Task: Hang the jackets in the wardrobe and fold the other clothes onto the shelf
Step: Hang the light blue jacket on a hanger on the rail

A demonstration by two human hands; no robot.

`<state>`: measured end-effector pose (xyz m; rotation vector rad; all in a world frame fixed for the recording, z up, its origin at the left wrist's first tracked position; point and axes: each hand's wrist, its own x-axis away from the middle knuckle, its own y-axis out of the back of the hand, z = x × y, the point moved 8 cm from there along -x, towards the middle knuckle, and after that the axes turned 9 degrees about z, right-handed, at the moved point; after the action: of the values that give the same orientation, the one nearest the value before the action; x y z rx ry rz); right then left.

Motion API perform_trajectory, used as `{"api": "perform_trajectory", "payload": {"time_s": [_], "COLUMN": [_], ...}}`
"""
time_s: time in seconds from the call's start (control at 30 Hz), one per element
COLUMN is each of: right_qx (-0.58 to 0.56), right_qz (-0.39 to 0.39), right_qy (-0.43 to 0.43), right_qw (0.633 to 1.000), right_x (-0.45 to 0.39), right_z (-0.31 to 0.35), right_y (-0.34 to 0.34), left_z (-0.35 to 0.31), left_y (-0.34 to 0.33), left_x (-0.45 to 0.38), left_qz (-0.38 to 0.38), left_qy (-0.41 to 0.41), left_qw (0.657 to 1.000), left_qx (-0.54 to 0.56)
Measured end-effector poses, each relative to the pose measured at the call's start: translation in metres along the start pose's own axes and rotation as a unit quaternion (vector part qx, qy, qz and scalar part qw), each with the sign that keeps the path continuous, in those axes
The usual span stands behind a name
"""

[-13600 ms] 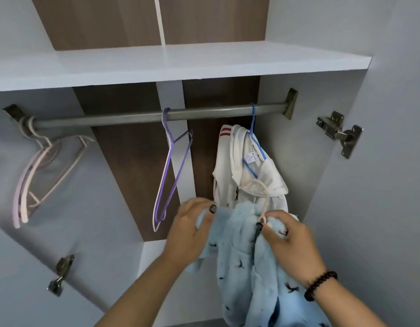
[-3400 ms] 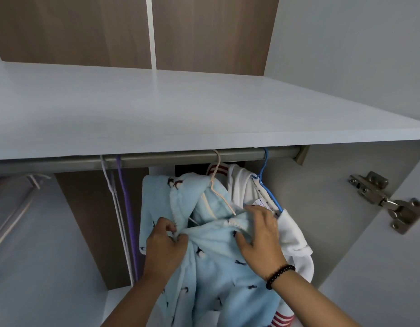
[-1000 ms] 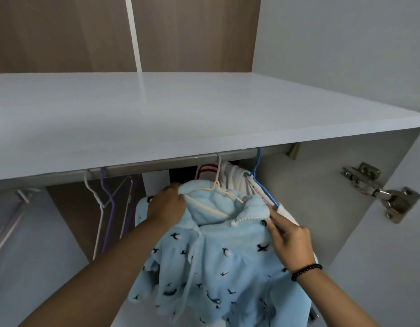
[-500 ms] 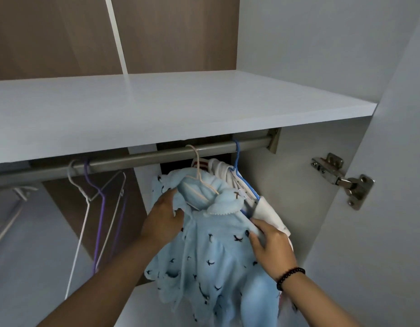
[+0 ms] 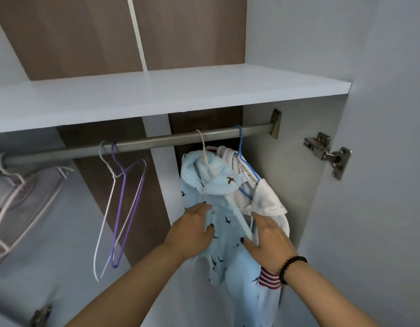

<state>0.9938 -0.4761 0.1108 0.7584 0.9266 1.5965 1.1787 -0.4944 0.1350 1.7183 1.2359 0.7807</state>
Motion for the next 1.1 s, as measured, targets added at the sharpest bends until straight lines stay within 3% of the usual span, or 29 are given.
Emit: {"api": "perform_trajectory", "payload": {"time_s": [0.33, 0.57, 0.7, 1.1], "right_qx": [0.019, 0.003, -0.006, -0.032], "right_qz": [-0.033, -0.073, -0.056, -0.087], "right_qy": [-0.1, -0.147, -0.204, -0.38], "right_qw": [0.994, 0.986, 0.977, 0.92], "right_x": [0.085, 0.195, 0.269, 0.463], "right_z": [0.008, 0.046, 0.052, 0.023], "right_y": [0.005, -0.021, -0.05, -0.057], "left_z": [-0.022, -0.011, -0.018, -0.121], "left_y": [0.008, -0.021, -0.049, -0.126], "left_x": [0.078, 0.177, 0.223, 0.295], "left_qz": [-0.013, 0.058, 0.102, 0.202], "left_qy": [-0.074, -0.088, -0.095, -0.215], "left_qw": [0.997, 0.994, 0.99, 0.956], "left_qx": [0.0, -0.011, 0.004, -0.002]}}
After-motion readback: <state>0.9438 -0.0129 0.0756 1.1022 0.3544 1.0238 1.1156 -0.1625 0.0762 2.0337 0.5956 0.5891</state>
